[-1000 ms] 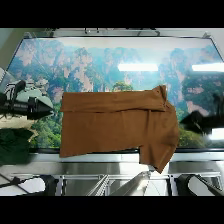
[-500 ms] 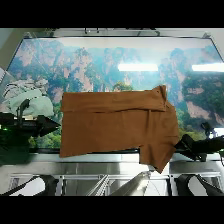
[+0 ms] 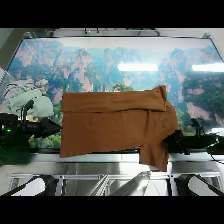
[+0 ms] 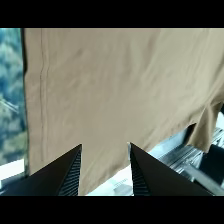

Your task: Fold the shirts.

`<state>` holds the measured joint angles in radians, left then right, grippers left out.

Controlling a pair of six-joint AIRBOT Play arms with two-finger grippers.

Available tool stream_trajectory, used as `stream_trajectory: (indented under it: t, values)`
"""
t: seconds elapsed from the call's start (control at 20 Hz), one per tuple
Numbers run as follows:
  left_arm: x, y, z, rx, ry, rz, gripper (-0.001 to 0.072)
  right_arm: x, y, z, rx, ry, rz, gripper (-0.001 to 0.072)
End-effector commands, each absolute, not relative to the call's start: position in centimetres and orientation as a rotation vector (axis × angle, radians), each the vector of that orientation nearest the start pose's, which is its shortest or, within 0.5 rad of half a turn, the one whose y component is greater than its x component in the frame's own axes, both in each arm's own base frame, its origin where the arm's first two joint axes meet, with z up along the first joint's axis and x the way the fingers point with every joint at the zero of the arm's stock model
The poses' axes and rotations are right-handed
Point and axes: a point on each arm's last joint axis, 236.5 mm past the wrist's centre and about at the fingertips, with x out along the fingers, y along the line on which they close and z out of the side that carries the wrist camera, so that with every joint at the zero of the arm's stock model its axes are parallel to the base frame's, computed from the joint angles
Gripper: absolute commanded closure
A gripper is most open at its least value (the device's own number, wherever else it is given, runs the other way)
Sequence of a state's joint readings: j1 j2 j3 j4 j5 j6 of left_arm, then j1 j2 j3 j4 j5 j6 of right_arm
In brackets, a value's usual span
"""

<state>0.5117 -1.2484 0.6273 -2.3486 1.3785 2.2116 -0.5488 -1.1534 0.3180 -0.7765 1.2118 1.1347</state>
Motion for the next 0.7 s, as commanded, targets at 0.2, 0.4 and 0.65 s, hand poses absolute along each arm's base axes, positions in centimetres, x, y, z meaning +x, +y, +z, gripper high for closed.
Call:
stream_trajectory:
  t: [0.2,0.4,0.65]
  values:
    - [18.6,-3.1,-10.8,-0.692,1.656,-0.355,0.0395,19.8,8.1,-9.9,1.149,1.493,0.263,0.0429]
    - [17.5,-3.3,-12.2,-0.711,1.68,-0.303,0.0395,19.8,8.1,-9.9,1.15,1.493,0.264,0.043]
    - [15.9,-1.0,-11.7,-0.643,1.802,-0.217,0.0396,19.8,8.1,-9.9,1.15,1.494,0.264,0.043]
